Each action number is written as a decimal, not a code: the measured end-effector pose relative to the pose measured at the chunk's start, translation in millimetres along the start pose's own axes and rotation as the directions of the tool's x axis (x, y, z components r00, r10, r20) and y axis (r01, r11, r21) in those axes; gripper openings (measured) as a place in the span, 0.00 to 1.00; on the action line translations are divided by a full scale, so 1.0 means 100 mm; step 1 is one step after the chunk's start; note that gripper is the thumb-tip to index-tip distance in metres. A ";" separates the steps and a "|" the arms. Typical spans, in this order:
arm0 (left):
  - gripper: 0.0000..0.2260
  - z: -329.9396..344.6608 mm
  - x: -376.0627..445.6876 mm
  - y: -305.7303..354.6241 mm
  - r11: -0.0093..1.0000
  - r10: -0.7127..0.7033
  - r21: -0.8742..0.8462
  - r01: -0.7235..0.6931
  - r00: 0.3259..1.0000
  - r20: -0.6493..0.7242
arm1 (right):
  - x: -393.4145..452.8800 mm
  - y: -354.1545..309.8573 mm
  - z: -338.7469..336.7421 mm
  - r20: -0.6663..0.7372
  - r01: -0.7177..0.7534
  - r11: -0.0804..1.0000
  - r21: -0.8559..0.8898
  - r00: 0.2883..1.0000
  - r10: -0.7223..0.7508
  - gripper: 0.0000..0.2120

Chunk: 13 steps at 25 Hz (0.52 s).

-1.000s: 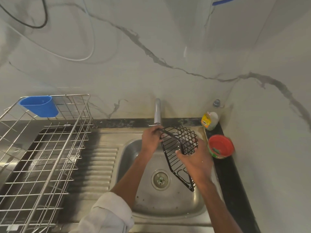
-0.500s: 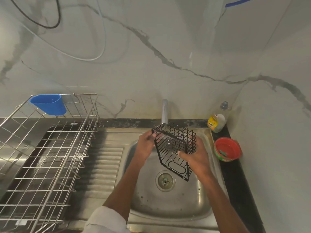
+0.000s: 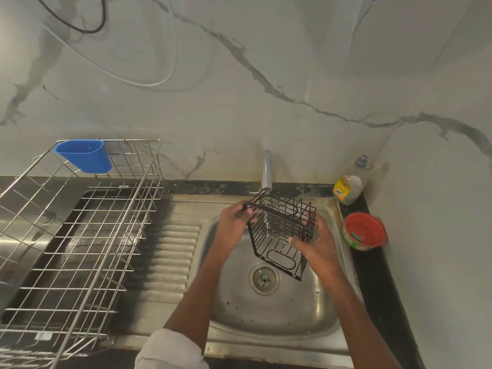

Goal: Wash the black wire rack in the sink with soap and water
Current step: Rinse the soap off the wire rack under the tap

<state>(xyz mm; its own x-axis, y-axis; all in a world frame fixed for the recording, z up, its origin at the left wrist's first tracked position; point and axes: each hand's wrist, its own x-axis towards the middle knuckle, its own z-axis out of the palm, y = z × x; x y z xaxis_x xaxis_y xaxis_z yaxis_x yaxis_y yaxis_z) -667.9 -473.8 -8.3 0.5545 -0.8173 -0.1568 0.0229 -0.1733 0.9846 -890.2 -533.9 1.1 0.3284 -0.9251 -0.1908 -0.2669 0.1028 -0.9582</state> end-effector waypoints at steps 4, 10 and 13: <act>0.13 0.01 0.04 0.05 0.996 0.005 0.094 -0.005 1.000 -0.005 | 0.01 0.01 -0.04 0.037 0.019 0.998 0.065 0.999 -0.022 0.40; 0.21 -0.09 0.04 0.05 0.981 0.007 0.196 -0.009 1.000 0.010 | 0.15 -0.02 0.00 0.107 0.009 0.996 0.090 0.994 -0.018 0.38; 0.23 -0.16 -0.01 0.09 0.978 0.028 0.206 -0.031 0.999 0.020 | 0.30 -0.02 0.04 0.142 0.002 0.995 0.095 0.990 -0.016 0.38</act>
<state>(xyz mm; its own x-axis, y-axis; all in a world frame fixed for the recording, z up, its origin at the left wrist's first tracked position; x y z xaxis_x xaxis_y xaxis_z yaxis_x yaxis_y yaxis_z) -654.7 -465.5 2.0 0.5378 -0.8328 -0.1312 -0.1664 -0.2574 0.9519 -876.2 -560.8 -3.9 0.4577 -0.8654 -0.2041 -0.1789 0.1353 -0.9745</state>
